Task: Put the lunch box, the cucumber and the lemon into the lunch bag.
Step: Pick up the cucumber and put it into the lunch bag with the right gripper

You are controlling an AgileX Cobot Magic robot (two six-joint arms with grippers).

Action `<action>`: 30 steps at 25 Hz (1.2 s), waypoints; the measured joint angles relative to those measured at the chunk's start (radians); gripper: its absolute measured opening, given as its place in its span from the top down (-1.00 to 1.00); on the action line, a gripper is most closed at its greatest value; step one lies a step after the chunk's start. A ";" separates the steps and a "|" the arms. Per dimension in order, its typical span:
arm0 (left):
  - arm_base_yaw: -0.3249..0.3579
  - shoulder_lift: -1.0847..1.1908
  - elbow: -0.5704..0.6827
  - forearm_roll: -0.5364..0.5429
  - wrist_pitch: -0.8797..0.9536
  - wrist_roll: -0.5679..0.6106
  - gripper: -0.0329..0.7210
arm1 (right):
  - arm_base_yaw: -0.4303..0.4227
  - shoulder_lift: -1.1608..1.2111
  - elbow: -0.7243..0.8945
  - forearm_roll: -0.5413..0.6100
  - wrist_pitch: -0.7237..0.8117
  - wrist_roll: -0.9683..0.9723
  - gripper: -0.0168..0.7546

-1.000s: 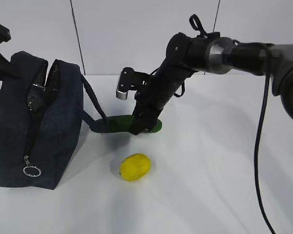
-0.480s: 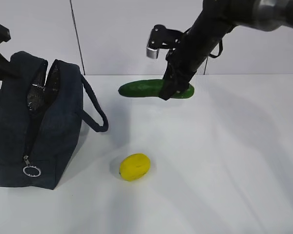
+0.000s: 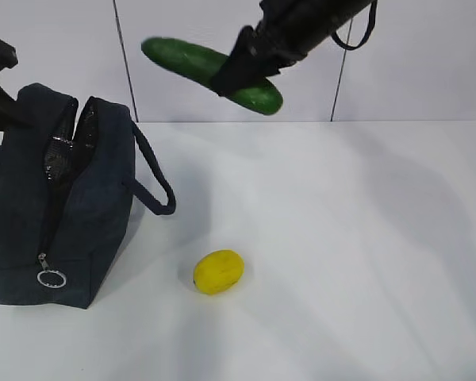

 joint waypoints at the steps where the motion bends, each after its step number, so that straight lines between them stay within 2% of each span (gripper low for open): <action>1: 0.000 0.000 0.000 0.000 0.000 0.000 0.93 | 0.000 -0.004 0.000 0.063 0.000 0.046 -0.02; 6: 0.000 0.000 0.000 0.000 0.000 0.000 0.93 | 0.006 -0.003 0.000 0.283 0.000 0.137 -0.02; 9: 0.000 0.000 0.000 0.000 0.000 0.000 0.93 | 0.026 0.004 0.000 0.330 0.000 0.206 -0.02; 12: 0.000 0.000 0.000 0.000 0.000 0.000 0.93 | 0.056 0.022 0.000 0.287 0.000 0.358 -0.02; 21: 0.000 0.000 0.000 -0.011 0.000 0.000 0.93 | 0.164 0.031 0.000 0.028 0.000 0.857 -0.02; 25: 0.000 0.000 0.000 -0.018 -0.006 0.000 0.93 | 0.222 0.031 0.000 0.002 -0.013 0.957 -0.02; 30: 0.000 0.000 0.000 -0.018 -0.020 0.000 0.93 | 0.277 0.031 0.000 0.002 -0.137 1.049 -0.02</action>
